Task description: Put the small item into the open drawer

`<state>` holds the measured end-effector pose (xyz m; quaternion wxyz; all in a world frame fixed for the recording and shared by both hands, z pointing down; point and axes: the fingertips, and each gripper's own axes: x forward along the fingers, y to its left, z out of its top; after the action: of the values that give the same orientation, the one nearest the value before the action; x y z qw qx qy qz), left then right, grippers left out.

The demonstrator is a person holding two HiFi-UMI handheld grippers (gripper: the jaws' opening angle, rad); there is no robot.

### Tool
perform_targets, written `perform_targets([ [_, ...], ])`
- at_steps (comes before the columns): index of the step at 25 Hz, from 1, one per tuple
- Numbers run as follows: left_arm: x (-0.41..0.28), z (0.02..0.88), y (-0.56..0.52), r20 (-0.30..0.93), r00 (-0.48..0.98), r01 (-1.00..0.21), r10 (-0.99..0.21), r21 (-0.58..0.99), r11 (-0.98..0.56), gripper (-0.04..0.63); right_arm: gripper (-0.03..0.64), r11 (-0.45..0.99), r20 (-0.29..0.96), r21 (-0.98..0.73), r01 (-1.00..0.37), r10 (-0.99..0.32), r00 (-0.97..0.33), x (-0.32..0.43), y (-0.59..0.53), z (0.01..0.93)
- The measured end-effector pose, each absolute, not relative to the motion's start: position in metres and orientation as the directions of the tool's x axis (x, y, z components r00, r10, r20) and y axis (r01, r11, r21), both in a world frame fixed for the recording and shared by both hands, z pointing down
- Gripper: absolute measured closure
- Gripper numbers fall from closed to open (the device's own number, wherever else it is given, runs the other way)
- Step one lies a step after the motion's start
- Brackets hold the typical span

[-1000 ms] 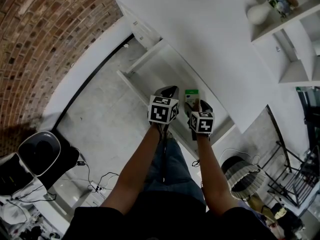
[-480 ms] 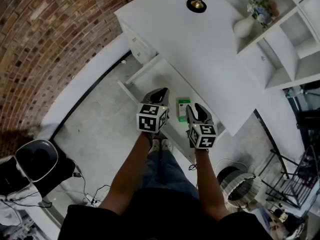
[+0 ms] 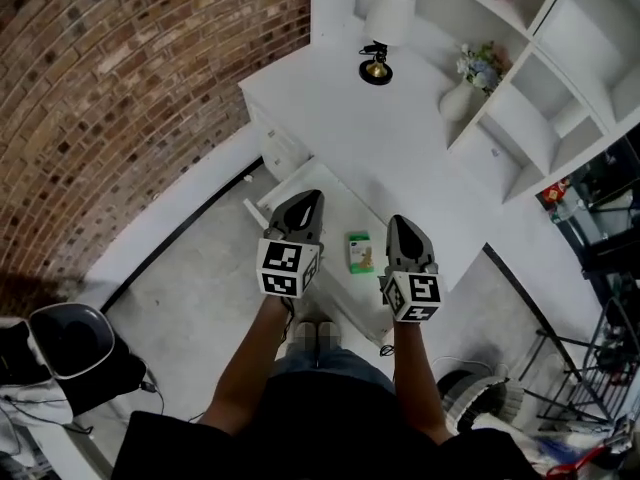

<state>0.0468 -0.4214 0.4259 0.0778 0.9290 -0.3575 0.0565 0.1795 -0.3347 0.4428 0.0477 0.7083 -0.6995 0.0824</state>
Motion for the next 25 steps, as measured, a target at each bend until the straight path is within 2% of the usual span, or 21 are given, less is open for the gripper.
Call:
perform_targets([
  [6,0.032,0.390,-0.401,0.073,0.735,-0.677,-0.674,0.048,-0.734,0.572,0.614,-0.041,0.035,-0.039,-0.998,-0.999,0.039,0.183,-0.321,0.382],
  [10,0.033,0.380,-0.397,0.048,0.735,-0.678,-0.676,0.033,-0.735,0.572,0.615,-0.038,-0.017,-0.021,-0.999,-0.999,0.039,0.183,-0.317,0.366],
  [25,0.027,0.387,-0.392,0.068,0.727,-0.687,-0.683,0.058,-0.725,0.572,0.617,-0.043,0.018,-0.011,-0.999,-0.999,0.043,0.181,-0.305,0.381],
])
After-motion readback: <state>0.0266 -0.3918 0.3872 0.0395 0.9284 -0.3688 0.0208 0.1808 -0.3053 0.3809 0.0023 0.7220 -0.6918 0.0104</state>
